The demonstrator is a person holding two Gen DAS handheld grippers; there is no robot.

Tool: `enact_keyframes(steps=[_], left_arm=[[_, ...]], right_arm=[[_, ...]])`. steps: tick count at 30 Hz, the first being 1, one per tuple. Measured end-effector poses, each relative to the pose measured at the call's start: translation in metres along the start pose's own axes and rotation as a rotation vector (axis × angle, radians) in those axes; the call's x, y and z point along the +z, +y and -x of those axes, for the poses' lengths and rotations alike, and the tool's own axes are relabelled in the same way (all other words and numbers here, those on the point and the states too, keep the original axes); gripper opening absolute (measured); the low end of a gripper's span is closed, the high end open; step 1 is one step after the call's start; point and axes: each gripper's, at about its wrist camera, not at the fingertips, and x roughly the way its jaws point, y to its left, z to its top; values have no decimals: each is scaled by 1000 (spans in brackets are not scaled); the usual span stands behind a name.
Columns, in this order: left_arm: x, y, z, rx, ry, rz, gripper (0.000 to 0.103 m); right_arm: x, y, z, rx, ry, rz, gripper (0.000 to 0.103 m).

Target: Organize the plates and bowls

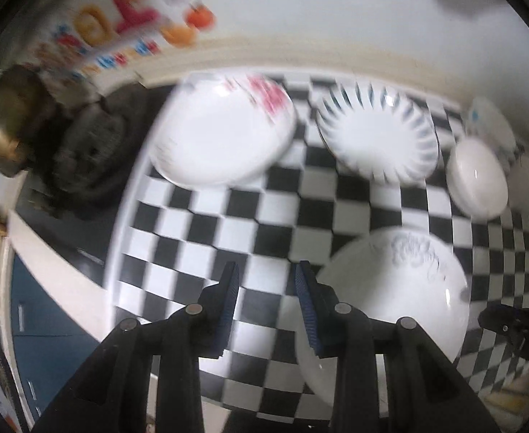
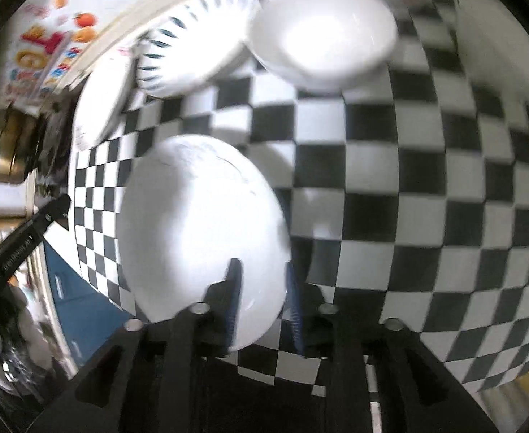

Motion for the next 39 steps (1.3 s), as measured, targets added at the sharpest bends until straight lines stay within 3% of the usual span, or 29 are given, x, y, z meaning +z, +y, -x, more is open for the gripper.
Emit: enact_keyframes(steps=[2,5,9,15,20,25,27,31,39], left_arm=[[1,7,15,25,-51,31,38],[4,19,38,56,-113,68,39],[12,35,44,60,-145,110,40],[36,69,21,19,-111,167,40],[58,111,-30,-106,9,273,40],[76,143,-94,-227,148,378,40],[81,150,-115,-233,178,403,40],[86,160,-148,-254,241,445,39],[89,157,-182,-305,304,477,38]], right_arm=[[4,17,17,0,-41,54,45],[14,43,39,32,-114,112,63],[37,77,55,58,-191,170,66],[90,135,53,84,-202,246,66],[147,183,27,107,-131,315,66],[212,219,-26,60,-44,417,65],[238,226,-51,29,-8,444,63],[281,233,-100,6,85,447,48],[321,242,-154,21,175,415,39]])
